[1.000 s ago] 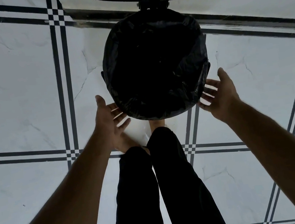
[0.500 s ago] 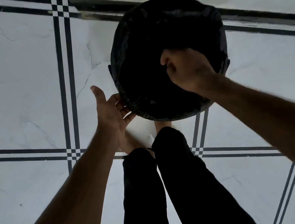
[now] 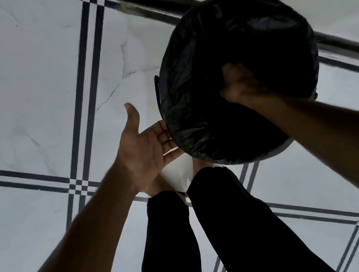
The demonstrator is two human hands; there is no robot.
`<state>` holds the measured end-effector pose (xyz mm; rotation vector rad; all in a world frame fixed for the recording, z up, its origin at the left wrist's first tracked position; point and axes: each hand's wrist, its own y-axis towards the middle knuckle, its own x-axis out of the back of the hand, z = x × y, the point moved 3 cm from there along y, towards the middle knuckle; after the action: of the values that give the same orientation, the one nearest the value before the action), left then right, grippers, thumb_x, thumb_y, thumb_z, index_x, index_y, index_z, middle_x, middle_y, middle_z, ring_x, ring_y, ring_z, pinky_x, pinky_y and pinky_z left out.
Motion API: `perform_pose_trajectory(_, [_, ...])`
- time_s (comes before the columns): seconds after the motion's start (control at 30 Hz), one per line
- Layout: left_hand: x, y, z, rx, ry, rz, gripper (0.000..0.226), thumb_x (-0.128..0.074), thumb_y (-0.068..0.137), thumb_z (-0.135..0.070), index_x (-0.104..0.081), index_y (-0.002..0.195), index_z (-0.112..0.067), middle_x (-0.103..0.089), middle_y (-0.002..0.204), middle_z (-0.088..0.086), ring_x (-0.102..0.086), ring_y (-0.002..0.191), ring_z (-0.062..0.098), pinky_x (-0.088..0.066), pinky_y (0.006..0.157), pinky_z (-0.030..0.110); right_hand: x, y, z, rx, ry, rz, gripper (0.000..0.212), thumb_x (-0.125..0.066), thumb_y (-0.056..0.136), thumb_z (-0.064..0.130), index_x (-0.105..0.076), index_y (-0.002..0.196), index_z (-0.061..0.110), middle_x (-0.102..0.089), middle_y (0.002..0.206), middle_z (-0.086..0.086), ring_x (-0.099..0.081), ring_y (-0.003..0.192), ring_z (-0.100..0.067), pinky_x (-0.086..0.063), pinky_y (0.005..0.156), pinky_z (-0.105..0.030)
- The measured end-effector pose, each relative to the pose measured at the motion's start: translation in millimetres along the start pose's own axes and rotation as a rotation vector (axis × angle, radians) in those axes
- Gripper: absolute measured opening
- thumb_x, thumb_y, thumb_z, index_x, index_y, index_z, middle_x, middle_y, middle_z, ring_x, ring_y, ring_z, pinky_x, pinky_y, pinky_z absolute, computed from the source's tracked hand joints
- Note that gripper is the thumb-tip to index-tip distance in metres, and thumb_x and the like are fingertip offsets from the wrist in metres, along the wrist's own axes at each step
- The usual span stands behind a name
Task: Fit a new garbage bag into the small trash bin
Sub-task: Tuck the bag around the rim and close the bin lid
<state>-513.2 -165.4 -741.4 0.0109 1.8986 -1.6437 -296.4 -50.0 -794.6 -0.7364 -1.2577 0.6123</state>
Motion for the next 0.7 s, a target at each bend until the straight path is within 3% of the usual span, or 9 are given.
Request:
perform_pose_trajectory(0.1, [5.5,2.8,1.3,0.028,-0.051,0.058,0.105,-0.023,0.077,-0.09,-0.059,0.135,-0.012,-0.064,0.133,0.01,-0.065,0.118,0.027,-0.052,0.102,0.044,-17.2,15.8,14.8,-0.022,0.157,0.011,0.033,-0.052,0.095,0.009,-0.062,0.126,0.009,-0.06,0.132,-0.016,-0.055,0.125,-0.031,-0.043,0.096,-0.026])
perform_pose_trajectory(0.2, [18.6,7.7,-1.0,0.069,-0.089,0.189,0.103,-0.03,0.075,-0.091,-0.062,0.134,-0.013,-0.059,0.14,0.011,-0.058,0.128,0.031,-0.043,0.111,0.048,-49.5,38.1,22.1,0.071,0.05,0.215,0.053,-0.053,0.099,0.025,-0.038,0.148,0.014,-0.037,0.154,-0.014,-0.036,0.141,-0.036,-0.029,0.117,-0.04])
perform_pose_trajectory(0.3, [34.8,16.2,-0.9,0.096,-0.114,0.301,0.107,-0.032,0.073,-0.093,-0.058,0.138,-0.012,-0.054,0.146,0.012,-0.051,0.136,0.032,-0.037,0.115,0.049,-76.8,63.6,25.6,0.083,-0.091,0.362,0.068,-0.049,0.098,0.047,-0.021,0.155,0.022,-0.019,0.162,-0.012,-0.02,0.147,-0.039,-0.018,0.119,-0.055])
perform_pose_trajectory(0.4, [41.0,23.0,3.4,0.113,-0.166,0.365,0.107,-0.033,0.072,-0.094,-0.058,0.138,-0.013,-0.055,0.145,0.011,-0.05,0.136,0.033,-0.035,0.117,0.05,-78.8,74.3,31.0,0.088,-0.155,0.352,0.074,-0.048,0.097,0.05,-0.014,0.156,0.023,-0.014,0.163,-0.011,-0.013,0.149,-0.038,-0.012,0.119,-0.059])
perform_pose_trajectory(0.47, [39.5,24.4,8.2,0.111,-0.191,0.373,0.105,-0.035,0.073,-0.093,-0.058,0.138,-0.014,-0.055,0.145,0.011,-0.051,0.136,0.032,-0.034,0.117,0.05,-67.8,61.8,36.5,0.104,-0.138,0.33,0.07,-0.052,0.097,0.043,-0.02,0.155,0.019,-0.021,0.161,-0.013,-0.018,0.147,-0.037,-0.015,0.12,-0.055])
perform_pose_trajectory(0.53, [35.3,21.4,13.7,0.1,-0.218,0.326,0.102,-0.036,0.073,-0.091,-0.059,0.137,-0.014,-0.055,0.145,0.012,-0.052,0.134,0.033,-0.036,0.115,0.051,-52.4,45.4,38.0,0.092,-0.011,0.207,0.057,-0.055,0.097,0.029,-0.037,0.148,0.011,-0.037,0.153,-0.016,-0.034,0.141,-0.035,-0.027,0.117,-0.043])
perform_pose_trajectory(0.6, [30.9,15.4,18.1,0.087,-0.241,0.27,0.103,-0.036,0.074,-0.09,-0.058,0.137,-0.012,-0.055,0.145,0.014,-0.052,0.134,0.034,-0.038,0.113,0.053,-34.6,24.2,34.3,0.049,0.138,0.1,0.046,-0.053,0.097,0.019,-0.047,0.142,0.009,-0.048,0.145,-0.016,-0.045,0.134,-0.033,-0.036,0.107,-0.03])
perform_pose_trajectory(0.7, [21.2,1.9,16.5,0.068,-0.217,0.203,0.103,-0.036,0.076,-0.089,-0.057,0.137,-0.009,-0.055,0.145,0.015,-0.053,0.134,0.033,-0.039,0.112,0.052,-22.9,-2.9,20.7,0.058,0.272,0.2,0.036,-0.055,0.095,0.005,-0.06,0.13,0.011,-0.06,0.133,-0.013,-0.056,0.124,-0.027,-0.04,0.094,-0.02])
